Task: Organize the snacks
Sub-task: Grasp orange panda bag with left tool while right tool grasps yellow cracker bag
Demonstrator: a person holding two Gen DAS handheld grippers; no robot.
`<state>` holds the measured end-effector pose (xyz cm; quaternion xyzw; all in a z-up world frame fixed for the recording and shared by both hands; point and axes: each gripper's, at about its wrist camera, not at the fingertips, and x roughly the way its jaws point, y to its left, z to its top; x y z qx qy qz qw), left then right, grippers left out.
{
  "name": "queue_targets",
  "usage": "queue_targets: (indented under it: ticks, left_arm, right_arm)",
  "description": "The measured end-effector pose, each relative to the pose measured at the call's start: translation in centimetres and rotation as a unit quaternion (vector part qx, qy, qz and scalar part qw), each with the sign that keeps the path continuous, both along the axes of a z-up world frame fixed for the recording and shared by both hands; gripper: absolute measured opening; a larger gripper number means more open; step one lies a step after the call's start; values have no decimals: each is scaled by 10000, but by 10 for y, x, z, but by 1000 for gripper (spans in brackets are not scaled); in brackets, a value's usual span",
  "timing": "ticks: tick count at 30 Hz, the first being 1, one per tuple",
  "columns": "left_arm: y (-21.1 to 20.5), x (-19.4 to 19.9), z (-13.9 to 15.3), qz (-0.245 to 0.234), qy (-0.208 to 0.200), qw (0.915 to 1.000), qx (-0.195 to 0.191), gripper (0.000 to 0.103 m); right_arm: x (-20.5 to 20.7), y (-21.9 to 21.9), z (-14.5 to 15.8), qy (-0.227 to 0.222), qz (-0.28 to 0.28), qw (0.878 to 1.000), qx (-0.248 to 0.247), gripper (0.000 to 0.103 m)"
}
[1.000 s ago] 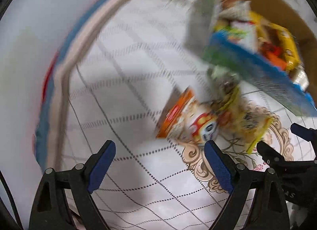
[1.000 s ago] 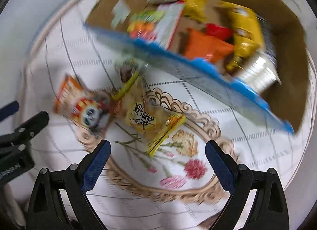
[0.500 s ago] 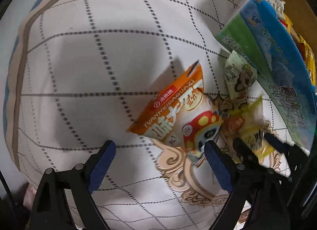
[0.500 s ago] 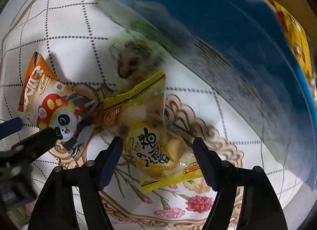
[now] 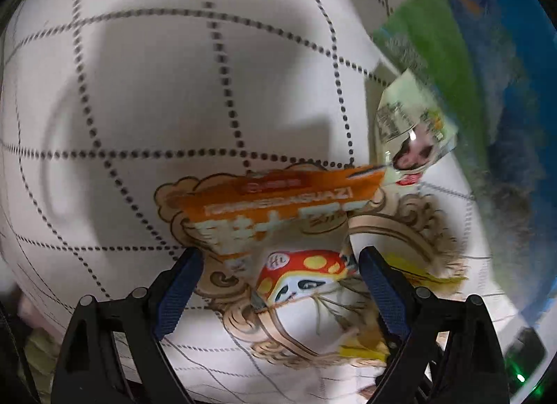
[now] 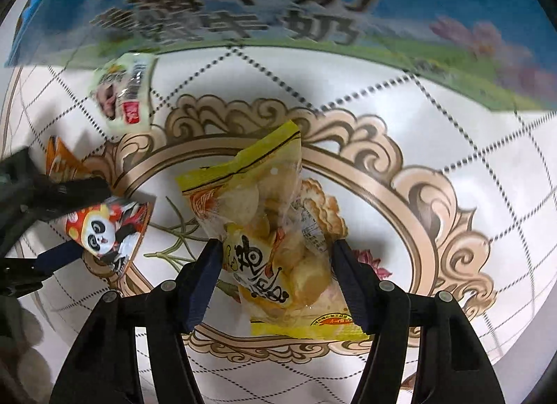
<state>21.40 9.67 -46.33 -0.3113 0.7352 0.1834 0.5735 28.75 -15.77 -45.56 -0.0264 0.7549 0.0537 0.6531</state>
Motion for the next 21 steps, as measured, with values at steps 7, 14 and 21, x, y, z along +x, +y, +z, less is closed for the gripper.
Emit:
queue_targets:
  ticks: [7, 14, 21]
  left_arm:
    - [-25, 6, 4, -900, -204, 9947, 447, 73]
    - [-71, -30, 14, -2677, -231, 9593, 863, 67]
    - [-65, -34, 15, -2553, -327, 9632, 780, 68]
  right_arm:
    - [-26, -33, 1, 106, -177, 9998, -59, 67]
    - [-64, -47, -5, 353, -214, 9991, 56, 67]
    - [-89, -65, -31, 632, -847, 9931, 505, 79]
